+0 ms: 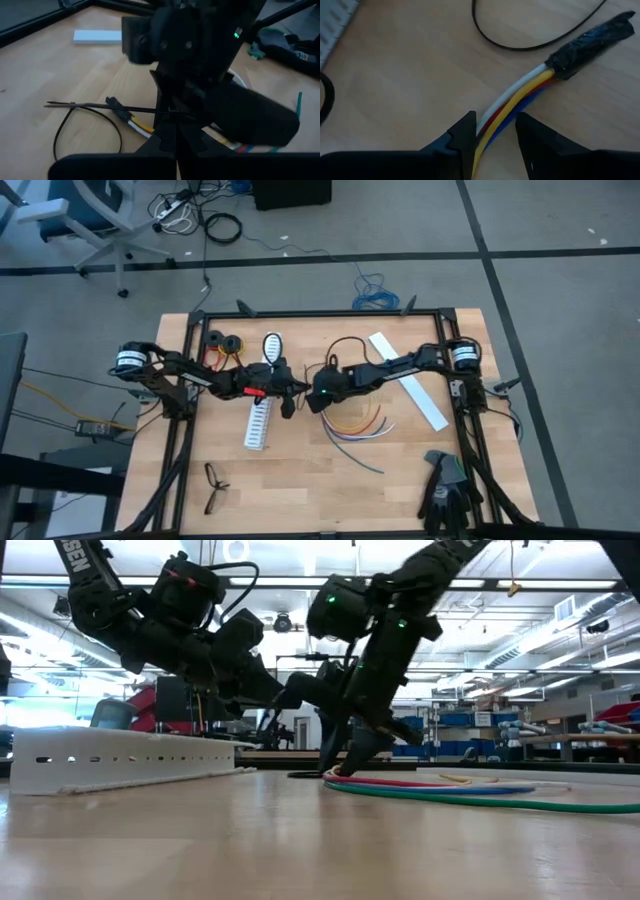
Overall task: Ziptie cables
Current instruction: Wrap the cable wires with the black zip tie
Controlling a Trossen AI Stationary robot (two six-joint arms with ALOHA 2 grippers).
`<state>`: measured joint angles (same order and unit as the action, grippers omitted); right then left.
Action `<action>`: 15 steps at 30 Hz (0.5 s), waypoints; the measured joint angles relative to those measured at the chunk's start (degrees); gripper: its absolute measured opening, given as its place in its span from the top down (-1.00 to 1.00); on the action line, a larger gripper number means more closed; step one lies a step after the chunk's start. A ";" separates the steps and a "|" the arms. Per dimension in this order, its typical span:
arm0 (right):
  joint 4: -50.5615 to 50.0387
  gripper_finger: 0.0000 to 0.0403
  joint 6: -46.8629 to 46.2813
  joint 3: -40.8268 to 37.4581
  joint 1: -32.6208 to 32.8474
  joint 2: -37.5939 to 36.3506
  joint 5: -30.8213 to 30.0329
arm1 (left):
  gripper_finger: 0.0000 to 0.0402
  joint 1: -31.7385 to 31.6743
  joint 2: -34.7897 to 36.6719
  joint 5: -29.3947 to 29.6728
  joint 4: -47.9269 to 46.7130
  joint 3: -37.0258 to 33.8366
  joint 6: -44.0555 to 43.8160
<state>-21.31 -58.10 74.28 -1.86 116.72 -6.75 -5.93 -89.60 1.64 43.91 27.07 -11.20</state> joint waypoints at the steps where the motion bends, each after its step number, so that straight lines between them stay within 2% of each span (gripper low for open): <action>1: -1.69 0.36 -0.07 1.71 -0.10 0.90 0.28 | 0.99 0.00 0.00 -0.02 -0.05 0.00 0.01; 10: -11.11 0.42 0.86 10.62 -1.78 2.96 -4.48 | 0.99 -0.14 0.05 0.70 -0.82 0.00 0.00; 13: -12.30 0.57 4.38 11.07 -2.75 5.33 -4.60 | 0.99 -0.20 -0.05 0.96 -1.72 -0.11 0.00; 15: -12.09 0.73 7.27 11.17 -3.52 6.89 -2.50 | 0.99 -0.17 -0.02 0.71 -1.87 -0.09 0.02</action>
<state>-33.39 -50.83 85.45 -5.38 123.62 -9.25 -6.11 -89.62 2.35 42.04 26.98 -11.18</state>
